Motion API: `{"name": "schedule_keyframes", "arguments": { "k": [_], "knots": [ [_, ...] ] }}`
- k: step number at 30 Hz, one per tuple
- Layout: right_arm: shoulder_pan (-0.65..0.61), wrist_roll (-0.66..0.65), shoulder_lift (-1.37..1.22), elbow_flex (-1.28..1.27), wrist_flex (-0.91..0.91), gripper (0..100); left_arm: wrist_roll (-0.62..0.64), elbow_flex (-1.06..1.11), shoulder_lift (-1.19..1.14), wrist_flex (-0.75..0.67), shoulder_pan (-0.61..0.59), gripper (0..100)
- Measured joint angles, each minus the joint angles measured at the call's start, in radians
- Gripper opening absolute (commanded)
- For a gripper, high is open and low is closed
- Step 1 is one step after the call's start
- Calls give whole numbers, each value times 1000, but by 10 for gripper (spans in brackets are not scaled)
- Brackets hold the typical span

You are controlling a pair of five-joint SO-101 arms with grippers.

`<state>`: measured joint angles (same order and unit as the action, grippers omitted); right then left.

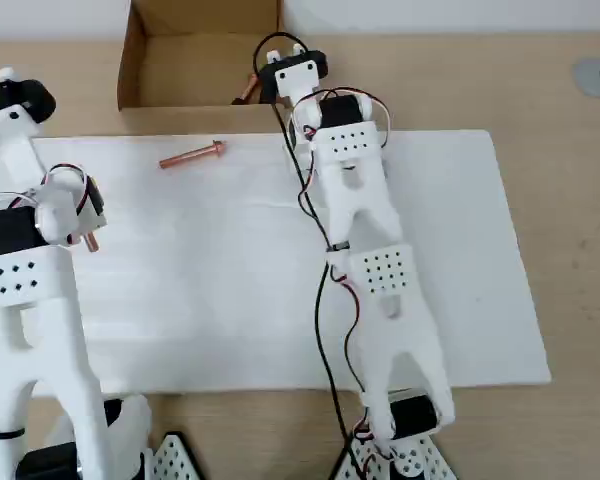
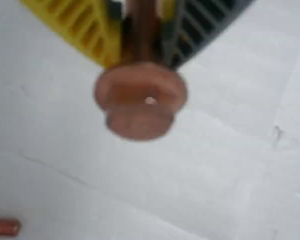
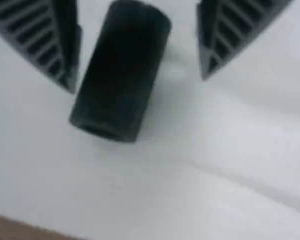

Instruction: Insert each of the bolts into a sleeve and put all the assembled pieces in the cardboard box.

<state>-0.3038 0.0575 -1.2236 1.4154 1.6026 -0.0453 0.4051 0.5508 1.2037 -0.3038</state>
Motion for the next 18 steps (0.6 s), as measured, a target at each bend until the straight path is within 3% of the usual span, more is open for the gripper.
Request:
{"name": "schedule_keyframes", "arguments": {
  "k": [14, 18],
  "knots": [
    [2, -29, 11, -84, -9, 162, 0, 0, 3, 3, 0, 12],
    [3, -72, 9, -80, -9, 87, 0, 0, 3, 3, 0, 12]
  ]
}}
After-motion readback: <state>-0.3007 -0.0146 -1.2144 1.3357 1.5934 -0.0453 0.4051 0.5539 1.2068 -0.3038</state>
